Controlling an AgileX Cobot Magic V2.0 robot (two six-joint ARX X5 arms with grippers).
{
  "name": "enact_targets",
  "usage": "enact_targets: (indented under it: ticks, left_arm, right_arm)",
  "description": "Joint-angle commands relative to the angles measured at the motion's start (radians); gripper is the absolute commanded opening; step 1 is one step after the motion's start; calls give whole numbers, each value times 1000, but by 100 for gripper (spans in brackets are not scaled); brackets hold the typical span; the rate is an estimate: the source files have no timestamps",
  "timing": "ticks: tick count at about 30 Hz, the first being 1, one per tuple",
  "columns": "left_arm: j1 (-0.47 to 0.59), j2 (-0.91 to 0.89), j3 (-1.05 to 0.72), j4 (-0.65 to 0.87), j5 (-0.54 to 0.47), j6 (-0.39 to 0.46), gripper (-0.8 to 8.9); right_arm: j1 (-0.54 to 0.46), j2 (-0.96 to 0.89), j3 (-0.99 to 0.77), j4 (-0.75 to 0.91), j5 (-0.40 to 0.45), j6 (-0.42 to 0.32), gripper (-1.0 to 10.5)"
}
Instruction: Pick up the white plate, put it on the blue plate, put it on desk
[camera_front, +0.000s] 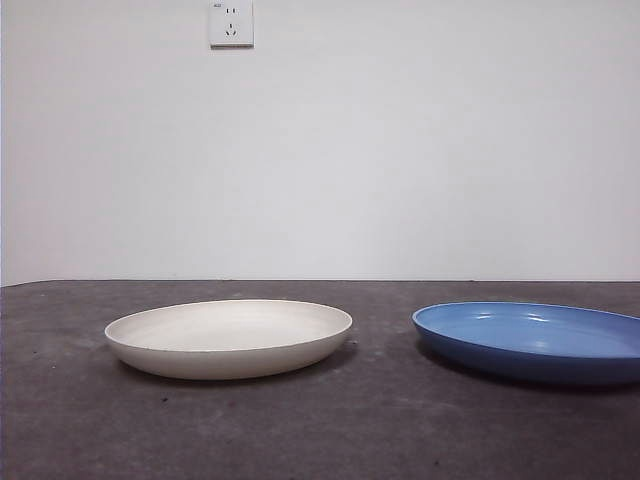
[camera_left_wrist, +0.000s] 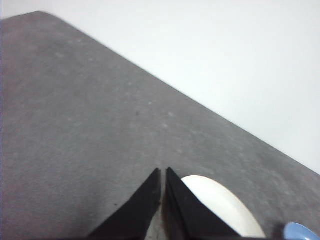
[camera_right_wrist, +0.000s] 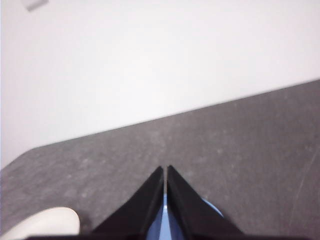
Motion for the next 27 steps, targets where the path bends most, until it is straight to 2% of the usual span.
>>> enact_targets:
  ticks: [1,9,18,23,27]
  left_arm:
    - [0,50,95,-29,37,40,16]
    - [0,301,400,-236,169,238,16]
    - [-17,562,645,-460,388,434,16]
    - [-73,664,718,-633,409,554,16]
    - [-130,696,732,-719,409,616,16]
  right_arm:
    - [2,47,92,-71,3,-51,6]
    - [3,258,393,-314,-11,-187,6]
    - [3,536,703,-662,-183,-349,6]
    - [12,652,801,-820,-262,-416,6]
    - [51,712,821,-929,-266,-473,6]
